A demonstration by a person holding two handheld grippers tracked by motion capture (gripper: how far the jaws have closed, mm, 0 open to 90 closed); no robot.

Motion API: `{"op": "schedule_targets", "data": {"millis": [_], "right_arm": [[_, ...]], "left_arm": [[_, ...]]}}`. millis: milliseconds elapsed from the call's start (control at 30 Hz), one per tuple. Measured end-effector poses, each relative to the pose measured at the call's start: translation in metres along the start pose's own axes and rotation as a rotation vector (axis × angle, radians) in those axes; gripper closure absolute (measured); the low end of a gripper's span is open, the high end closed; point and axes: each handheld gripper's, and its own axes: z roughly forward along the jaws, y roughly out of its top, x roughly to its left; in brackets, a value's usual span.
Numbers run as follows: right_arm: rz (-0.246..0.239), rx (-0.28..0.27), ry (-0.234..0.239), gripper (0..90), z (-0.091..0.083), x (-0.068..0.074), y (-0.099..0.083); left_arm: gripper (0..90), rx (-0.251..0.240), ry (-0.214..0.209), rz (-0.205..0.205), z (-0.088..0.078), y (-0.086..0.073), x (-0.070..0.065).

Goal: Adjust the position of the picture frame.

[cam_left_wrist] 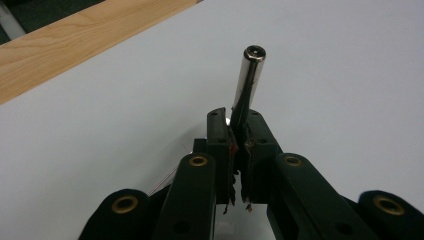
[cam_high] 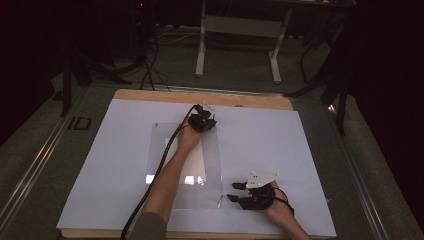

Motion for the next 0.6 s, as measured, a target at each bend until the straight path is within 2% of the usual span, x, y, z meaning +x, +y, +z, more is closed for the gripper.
{"op": "schedule_targets", "data": {"millis": [100, 233, 300, 500, 600], "right_arm": [[-0.021, -0.006, 0.026, 52.8, 0.001, 0.003, 0.001], [-0.068, 0.007, 0.1, 53.7, 0.004, 0.009, 0.0], [-0.09, 0.01, 0.117, 53.8, 0.007, 0.013, 0.002], [-0.113, 0.008, 0.104, 63.7, 0.02, 0.021, 0.009], [-0.127, 0.012, 0.084, 73.5, 0.026, 0.024, 0.011]], "left_arm": [[84.6, -0.001, -0.001, -0.002, 0.0, 0.0, 0.0], [84.7, -0.001, -0.001, -0.001, 0.0, 0.0, 0.0], [84.6, -0.001, 0.0, 0.0, 0.0, 0.0, 0.0], [84.8, -0.001, 0.004, 0.0, 0.0, 0.0, -0.001], [84.9, 0.001, 0.005, 0.003, 0.0, 0.0, -0.001]]}}
